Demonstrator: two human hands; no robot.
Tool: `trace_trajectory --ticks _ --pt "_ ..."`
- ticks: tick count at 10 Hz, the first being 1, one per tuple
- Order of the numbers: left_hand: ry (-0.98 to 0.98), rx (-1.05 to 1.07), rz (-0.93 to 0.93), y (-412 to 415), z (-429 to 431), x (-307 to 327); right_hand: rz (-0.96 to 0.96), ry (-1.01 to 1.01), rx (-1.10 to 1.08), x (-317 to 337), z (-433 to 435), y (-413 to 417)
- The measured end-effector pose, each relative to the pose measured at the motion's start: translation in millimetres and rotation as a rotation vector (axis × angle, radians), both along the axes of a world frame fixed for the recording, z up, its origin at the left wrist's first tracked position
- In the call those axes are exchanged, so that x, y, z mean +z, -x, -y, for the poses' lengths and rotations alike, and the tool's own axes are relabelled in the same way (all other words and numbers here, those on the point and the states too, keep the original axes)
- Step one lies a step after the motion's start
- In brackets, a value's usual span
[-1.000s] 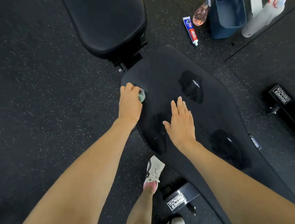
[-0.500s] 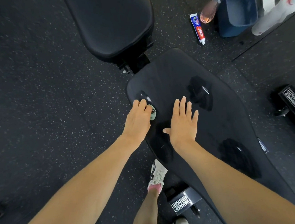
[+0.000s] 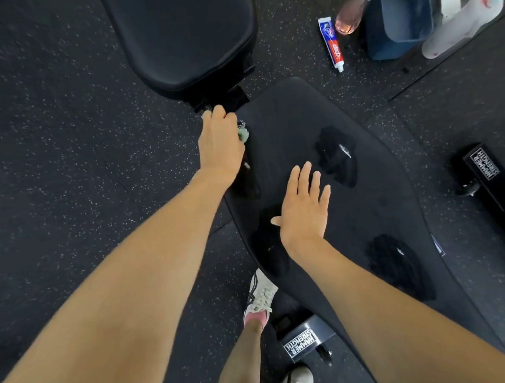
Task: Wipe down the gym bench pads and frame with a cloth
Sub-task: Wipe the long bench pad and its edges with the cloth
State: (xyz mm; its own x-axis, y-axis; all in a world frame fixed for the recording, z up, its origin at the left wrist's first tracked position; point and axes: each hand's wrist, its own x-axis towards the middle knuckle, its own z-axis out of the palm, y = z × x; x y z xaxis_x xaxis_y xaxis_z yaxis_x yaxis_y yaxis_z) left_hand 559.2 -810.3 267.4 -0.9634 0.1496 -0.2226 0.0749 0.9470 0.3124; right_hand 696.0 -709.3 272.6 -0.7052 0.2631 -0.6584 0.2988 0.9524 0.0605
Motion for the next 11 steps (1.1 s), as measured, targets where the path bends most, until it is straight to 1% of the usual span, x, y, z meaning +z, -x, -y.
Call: trace_trajectory --ticks 1,2,3,4,7,8,9,10,11 --pt "-0.076 -0.101 -0.001 -26.1 14.1 -1.9 -0.007 -0.006 0.006 0.8 0.3 0.6" --pt "-0.095 -0.204 0.059 -72.9 16.8 -3.6 -0.008 0.002 -0.008 1.1 0.5 0.3" --pt "-0.038 -0.277 0.098 -87.2 14.2 -2.9 -0.016 0.001 -0.004 1.2 0.8 0.2" --pt "-0.008 -0.249 0.091 -79.2 9.0 -1.0 -0.017 0.004 -0.005 1.1 -0.2 -0.2" --pt "-0.018 -0.004 -0.028 -52.0 -8.7 -8.9 -0.028 0.023 -0.002 0.6 -3.3 -2.7" --pt "-0.072 0.361 -0.062 -30.9 -9.7 -4.8 -0.029 0.022 0.004 -0.5 -4.6 -3.7" --pt "-0.097 0.284 -0.087 -25.3 -4.7 -1.6 -0.031 0.021 0.003 -2.2 -2.3 -3.7" --pt "-0.143 0.11 -0.085 -72.1 -1.1 -6.2 -0.027 0.018 -0.007 -2.7 -1.3 -0.9" --pt "-0.145 0.063 -0.05 -98.9 7.4 -13.3 -0.035 0.015 -0.01 -3.7 -1.5 -1.3"
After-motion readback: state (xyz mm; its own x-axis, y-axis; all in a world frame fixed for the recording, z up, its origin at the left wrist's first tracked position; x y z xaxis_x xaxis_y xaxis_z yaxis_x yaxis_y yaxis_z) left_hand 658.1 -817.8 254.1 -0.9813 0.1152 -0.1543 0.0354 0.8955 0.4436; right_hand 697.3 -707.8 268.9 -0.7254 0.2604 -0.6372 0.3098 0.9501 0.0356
